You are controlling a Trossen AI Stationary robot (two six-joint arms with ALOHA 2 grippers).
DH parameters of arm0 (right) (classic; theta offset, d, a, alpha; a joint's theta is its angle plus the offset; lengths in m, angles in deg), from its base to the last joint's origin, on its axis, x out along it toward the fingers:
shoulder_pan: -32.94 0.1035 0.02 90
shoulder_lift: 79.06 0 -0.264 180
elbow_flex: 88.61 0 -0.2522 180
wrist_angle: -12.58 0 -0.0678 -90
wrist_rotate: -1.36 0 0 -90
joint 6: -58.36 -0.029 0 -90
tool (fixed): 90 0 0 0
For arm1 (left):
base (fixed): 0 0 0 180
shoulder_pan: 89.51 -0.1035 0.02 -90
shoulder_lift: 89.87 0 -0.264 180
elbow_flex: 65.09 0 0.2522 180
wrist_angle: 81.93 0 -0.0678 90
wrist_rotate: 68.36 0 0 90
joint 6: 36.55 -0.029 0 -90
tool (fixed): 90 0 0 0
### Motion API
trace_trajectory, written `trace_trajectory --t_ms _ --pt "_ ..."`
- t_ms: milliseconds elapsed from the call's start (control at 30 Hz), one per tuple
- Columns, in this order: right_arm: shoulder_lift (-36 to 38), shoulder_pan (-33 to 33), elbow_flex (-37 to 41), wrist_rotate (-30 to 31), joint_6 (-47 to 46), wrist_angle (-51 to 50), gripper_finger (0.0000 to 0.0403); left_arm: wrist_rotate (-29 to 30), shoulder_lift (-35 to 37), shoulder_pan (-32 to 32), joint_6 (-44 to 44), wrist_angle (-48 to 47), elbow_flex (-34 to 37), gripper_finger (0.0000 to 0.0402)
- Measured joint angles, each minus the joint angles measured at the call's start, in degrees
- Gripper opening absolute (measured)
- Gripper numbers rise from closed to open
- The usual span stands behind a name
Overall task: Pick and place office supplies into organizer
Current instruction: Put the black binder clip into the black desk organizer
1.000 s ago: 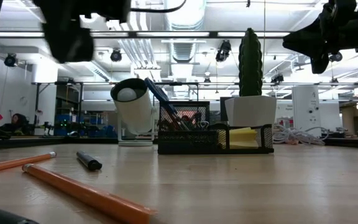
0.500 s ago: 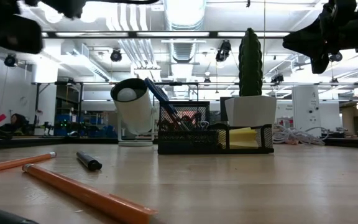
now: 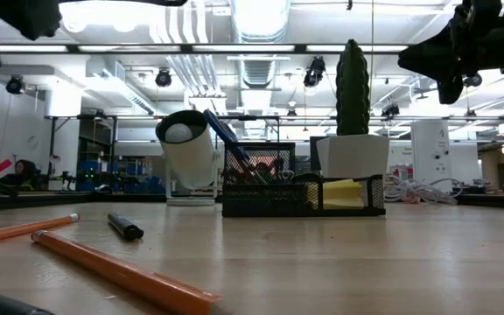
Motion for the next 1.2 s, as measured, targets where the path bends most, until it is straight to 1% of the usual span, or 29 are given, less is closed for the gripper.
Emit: trace_trajectory --t_ms 233,433,500,700,833,1033,1200 --pt "0.00 0.00 0.00 0.72 -0.04 0.02 0.0054 0.37 0.00 3.57 7.19 1.02 0.00 0.0162" --pt "-0.04 0.00 0.00 0.90 -0.01 0.04 0.0054 4.22 -0.04 6.33 10.30 2.58 0.03 0.0162" --pt "-0.04 0.01 0.00 0.90 0.04 0.04 0.0054 6.01 -0.04 6.83 10.48 3.06 0.03 0.0162" --pt "-0.02 0.00 0.00 0.97 0.16 0.02 0.0054 6.72 -1.06 7.63 10.37 3.18 0.16 0.0162" --pt "-0.02 0.00 0.00 0.98 0.16 0.02 0.0054 8.06 -2.62 9.36 10.13 3.26 0.22 0.0162" --pt "-0.02 0.02 0.00 0.98 0.16 0.02 0.0054 13.51 -3.21 12.78 10.37 3.23 0.22 0.0162" --pt "-0.02 0.00 0.00 0.96 0.17 0.02 0.0054 16.57 -3.21 14.79 10.28 3.17 0.30 0.0162"
